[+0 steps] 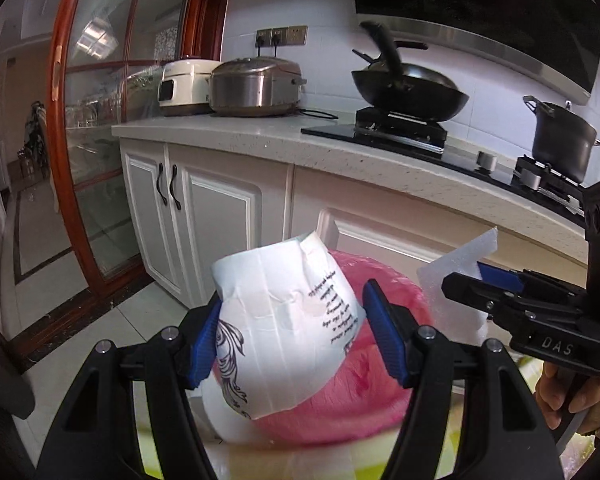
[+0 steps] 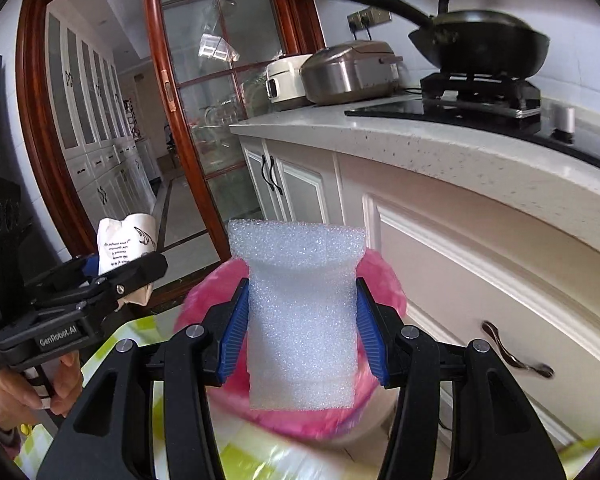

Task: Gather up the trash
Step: 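Carry the cup and foam block to the pink bin and release both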

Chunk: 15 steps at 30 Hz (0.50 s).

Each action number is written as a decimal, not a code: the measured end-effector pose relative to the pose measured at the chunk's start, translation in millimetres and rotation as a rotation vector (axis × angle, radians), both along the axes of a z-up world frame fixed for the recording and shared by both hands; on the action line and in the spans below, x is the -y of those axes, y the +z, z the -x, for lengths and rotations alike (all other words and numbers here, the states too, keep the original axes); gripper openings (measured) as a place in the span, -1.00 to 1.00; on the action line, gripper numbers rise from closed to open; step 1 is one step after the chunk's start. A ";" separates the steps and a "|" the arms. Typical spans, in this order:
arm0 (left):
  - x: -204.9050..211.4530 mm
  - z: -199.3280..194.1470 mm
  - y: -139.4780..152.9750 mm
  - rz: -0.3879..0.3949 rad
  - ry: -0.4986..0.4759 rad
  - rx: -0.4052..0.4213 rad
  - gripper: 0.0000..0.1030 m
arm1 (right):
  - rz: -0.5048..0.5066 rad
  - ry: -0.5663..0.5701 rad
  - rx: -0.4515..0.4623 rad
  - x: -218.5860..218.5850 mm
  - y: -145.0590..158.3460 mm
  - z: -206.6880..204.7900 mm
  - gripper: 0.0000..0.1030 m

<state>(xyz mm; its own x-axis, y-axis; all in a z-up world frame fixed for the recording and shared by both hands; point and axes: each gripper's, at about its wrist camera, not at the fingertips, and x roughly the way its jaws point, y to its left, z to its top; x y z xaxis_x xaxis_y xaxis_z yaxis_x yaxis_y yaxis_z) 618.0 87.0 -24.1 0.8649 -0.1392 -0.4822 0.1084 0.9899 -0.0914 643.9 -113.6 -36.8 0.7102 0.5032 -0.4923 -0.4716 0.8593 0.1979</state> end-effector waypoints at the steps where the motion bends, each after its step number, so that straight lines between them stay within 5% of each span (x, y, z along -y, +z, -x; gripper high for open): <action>1: -0.8 -5.9 -4.9 -0.002 0.003 0.000 0.26 | -0.001 0.001 0.000 -2.5 -3.0 -4.8 -0.03; 5: -1.2 -28.8 -22.6 -0.006 0.007 -0.003 0.29 | 0.008 0.011 -0.004 -9.4 -18.9 -24.8 -0.01; 8: -3.4 -34.9 -28.7 0.000 0.016 0.013 0.46 | -0.009 0.008 -0.005 -6.2 -25.8 -35.1 0.20; 15: -17.7 -24.5 -37.3 0.041 0.051 0.016 0.46 | -0.071 -0.022 -0.004 18.8 -20.8 -25.3 0.20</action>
<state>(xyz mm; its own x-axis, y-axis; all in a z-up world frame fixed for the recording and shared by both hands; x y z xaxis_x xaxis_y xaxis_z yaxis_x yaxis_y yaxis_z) 642.4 104.8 -61.4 0.8788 -0.1139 -0.4634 0.0596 0.9897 -0.1303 669.2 -132.3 -57.6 0.7193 0.5212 -0.4593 -0.4519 0.8532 0.2605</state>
